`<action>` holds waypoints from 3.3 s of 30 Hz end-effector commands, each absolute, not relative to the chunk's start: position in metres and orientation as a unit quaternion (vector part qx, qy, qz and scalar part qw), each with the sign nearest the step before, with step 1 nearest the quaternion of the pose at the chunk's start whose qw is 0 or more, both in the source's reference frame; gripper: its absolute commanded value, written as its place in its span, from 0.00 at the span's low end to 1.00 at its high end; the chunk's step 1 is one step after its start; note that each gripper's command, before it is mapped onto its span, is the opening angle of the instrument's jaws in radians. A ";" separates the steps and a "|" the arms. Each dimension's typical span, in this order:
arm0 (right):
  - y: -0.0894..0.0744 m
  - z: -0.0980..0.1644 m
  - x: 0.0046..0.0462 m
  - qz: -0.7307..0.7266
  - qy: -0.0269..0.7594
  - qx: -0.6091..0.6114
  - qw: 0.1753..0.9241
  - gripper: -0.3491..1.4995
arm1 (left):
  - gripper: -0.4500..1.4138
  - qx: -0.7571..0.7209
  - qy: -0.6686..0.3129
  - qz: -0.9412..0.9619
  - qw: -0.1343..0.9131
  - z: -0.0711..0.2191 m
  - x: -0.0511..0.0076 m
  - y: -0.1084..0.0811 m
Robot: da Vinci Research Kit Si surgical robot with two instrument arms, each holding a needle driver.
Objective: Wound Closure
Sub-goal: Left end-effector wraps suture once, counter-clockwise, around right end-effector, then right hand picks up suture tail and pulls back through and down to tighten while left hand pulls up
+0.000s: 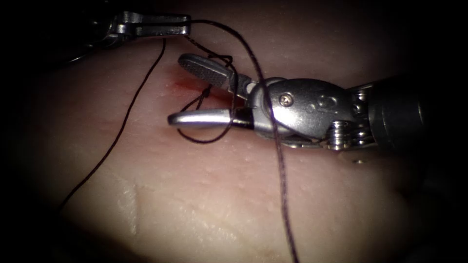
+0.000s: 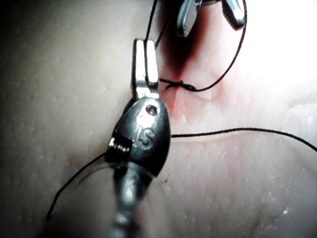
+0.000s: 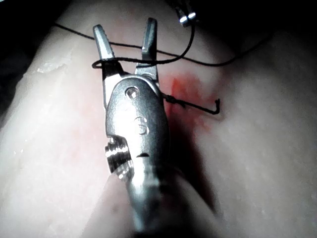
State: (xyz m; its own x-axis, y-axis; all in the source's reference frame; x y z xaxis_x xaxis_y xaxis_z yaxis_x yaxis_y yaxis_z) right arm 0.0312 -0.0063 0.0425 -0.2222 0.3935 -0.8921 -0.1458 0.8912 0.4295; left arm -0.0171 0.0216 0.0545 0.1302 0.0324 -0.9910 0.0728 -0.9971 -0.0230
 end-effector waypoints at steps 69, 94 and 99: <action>-0.003 0.051 0.0321 0.274 0.399 0.004 0.875 0.38 | 0.00 0.747 0.051 -0.662 0.023 0.055 -0.0208 0.014; -0.005 0.053 0.0328 0.278 0.338 0.060 0.897 0.00 | 0.00 0.745 0.059 -0.664 0.023 0.054 -0.0205 0.013; -0.005 0.052 0.0321 0.280 0.339 0.065 0.896 0.00 | 0.00 0.746 0.060 -0.663 0.022 0.054 -0.0204 0.013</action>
